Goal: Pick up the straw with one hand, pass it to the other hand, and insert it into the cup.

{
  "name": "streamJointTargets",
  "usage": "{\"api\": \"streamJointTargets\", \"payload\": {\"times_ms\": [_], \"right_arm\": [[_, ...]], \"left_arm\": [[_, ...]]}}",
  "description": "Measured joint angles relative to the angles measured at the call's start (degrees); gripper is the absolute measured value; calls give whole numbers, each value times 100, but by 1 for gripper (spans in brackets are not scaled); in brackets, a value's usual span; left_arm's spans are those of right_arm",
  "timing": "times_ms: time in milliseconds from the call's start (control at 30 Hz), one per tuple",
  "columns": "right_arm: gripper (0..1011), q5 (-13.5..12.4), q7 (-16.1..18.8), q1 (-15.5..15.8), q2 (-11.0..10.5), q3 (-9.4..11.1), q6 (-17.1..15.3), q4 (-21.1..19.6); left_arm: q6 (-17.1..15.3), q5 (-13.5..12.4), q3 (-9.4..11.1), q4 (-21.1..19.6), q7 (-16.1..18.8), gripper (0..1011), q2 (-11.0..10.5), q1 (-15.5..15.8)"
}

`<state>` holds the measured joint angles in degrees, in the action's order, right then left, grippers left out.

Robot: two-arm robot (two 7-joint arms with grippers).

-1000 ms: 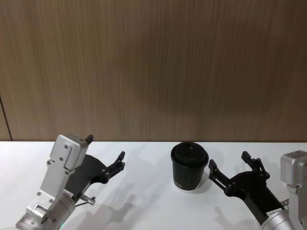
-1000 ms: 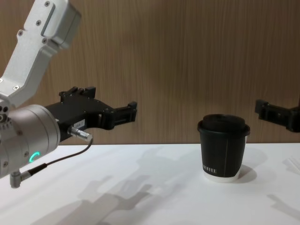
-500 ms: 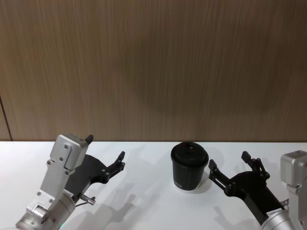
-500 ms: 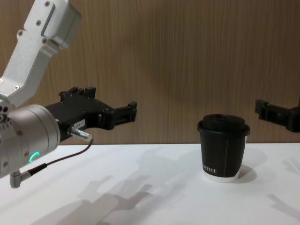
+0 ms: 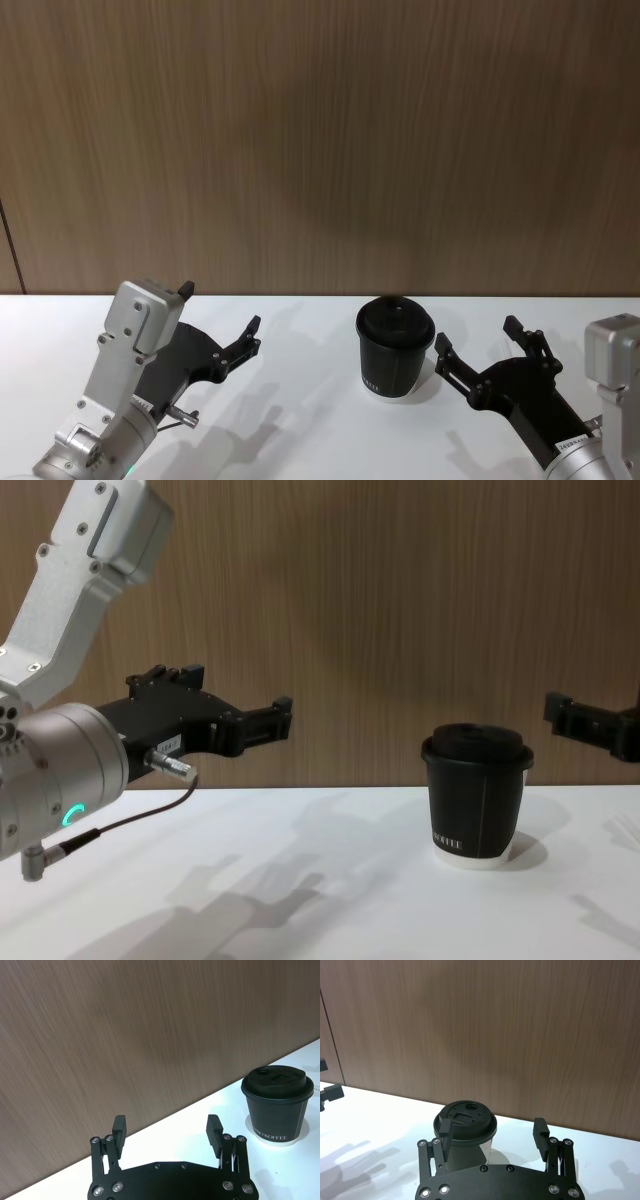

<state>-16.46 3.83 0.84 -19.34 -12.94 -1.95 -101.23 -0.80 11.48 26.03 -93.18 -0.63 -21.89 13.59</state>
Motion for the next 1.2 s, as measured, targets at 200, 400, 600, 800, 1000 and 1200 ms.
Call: {"api": "streamJointTargets", "payload": {"times_ms": [200,400,600,800,1000,1200], "right_arm": [[1001,0,1,7,0,11,0,0],[1001,8,5,82,-70,103,-20,-2],[1001,74,-27,226,-190,248,-116,-48],[1001,138,-107,423,-317,412,-299,-135],[1001,160,-149,585,-397,526,-507,-175],[1001,148,-143,670,-422,590,-656,-159]], "left_arm": [[0,0,0,0,0,1003,0,0],[0,0,0,0,0,1003,0,0],[0,0,0,0,0,1003,0,0],[0,0,0,0,0,1003,0,0],[0,0,0,0,0,1003,0,0],[0,0,0,0,0,1003,0,0]]}}
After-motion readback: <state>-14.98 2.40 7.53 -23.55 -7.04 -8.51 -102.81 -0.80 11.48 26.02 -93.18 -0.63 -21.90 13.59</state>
